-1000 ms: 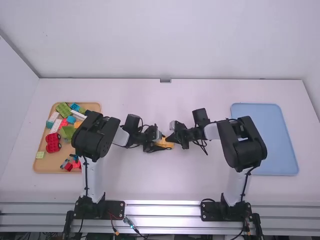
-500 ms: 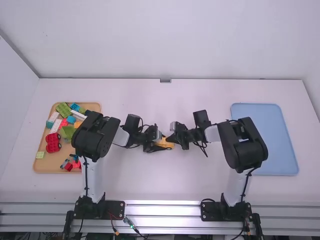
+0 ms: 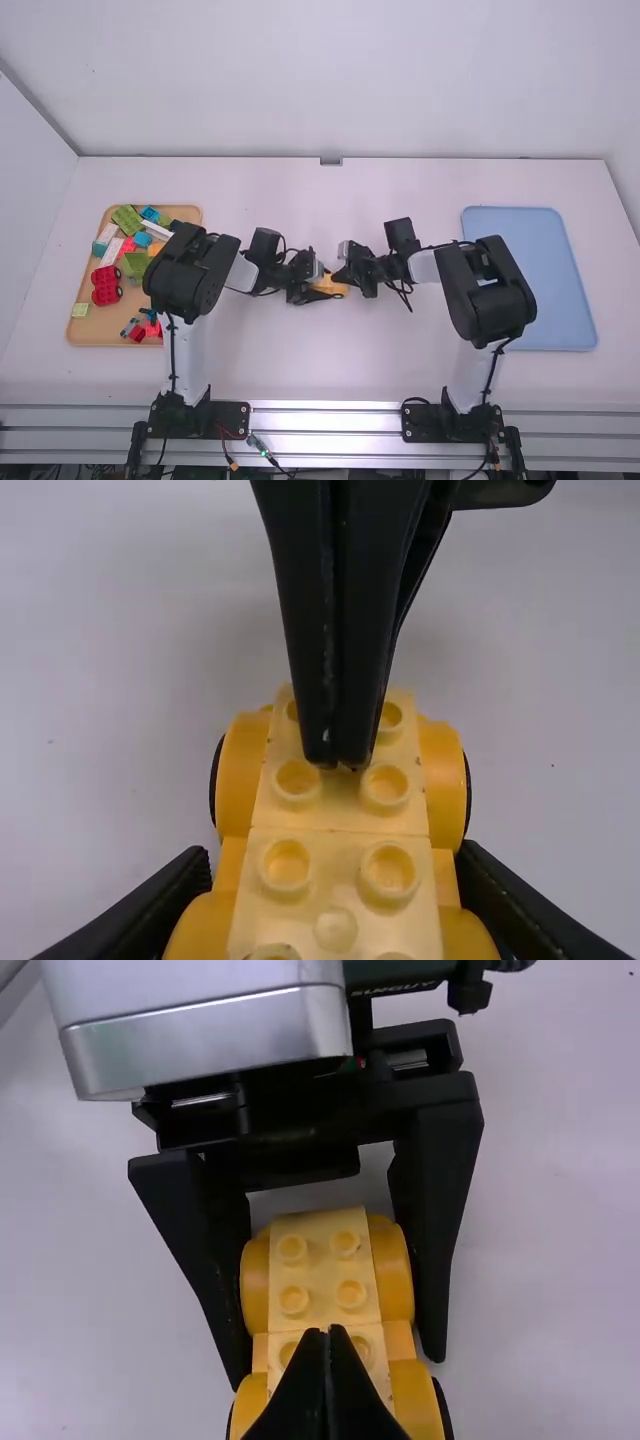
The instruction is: Assemble lego blocks to make yellow taxi
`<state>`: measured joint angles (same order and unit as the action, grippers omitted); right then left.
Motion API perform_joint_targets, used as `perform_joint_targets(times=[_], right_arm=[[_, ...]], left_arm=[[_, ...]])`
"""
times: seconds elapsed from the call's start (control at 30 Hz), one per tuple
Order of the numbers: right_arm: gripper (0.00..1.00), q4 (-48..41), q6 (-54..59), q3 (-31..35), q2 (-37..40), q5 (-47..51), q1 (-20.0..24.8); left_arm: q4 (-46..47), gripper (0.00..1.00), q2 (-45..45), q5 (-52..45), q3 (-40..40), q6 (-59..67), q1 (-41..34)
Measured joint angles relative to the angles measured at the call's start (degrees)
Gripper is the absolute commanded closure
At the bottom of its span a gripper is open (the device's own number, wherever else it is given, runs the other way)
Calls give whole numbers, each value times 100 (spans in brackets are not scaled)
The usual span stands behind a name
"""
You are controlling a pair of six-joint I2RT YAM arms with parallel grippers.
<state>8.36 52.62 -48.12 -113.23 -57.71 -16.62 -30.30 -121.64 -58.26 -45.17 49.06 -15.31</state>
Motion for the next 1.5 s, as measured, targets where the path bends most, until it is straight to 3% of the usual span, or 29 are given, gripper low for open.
perform_joint_targets(times=[0.13,0.2,0.23,0.27,0.3,0.33,0.37,0.57,0.67,0.93,1.3,1.5], right_arm=[[100,2,90,-4,201,-46,127],[87,-46,105,-11,374,-42,181],[72,-118,151,-24,516,-55,212],[45,-234,138,-46,654,-42,238],[36,-258,142,-48,699,-33,245],[13,-319,138,-59,826,-2,267],[0,-343,114,-70,933,55,275],[1,-345,-229,-79,1180,549,275],[1,-372,-361,-79,1180,743,275],[1,-273,-455,-79,1180,879,234],[1,-186,-452,-79,1180,1023,201],[1,-101,-455,-79,1180,1036,199]], left_arm=[[-22,41,-2,2,0,-20,-7],[-42,39,-2,9,0,-44,-7],[-61,39,-2,24,0,-68,-9],[-74,39,-2,35,0,-109,-7],[-79,38,-2,39,0,-107,-9],[-72,38,-2,42,0,-127,-7],[-79,37,-2,42,0,-136,-7],[-129,22,-2,133,-2,-144,-28],[-127,1,0,181,-33,-168,-28],[417,1,87,293,-282,-404,-28],[3482,1,1014,1576,-1014,-570,0],[5239,1,1488,2439,-2090,-780,46]])
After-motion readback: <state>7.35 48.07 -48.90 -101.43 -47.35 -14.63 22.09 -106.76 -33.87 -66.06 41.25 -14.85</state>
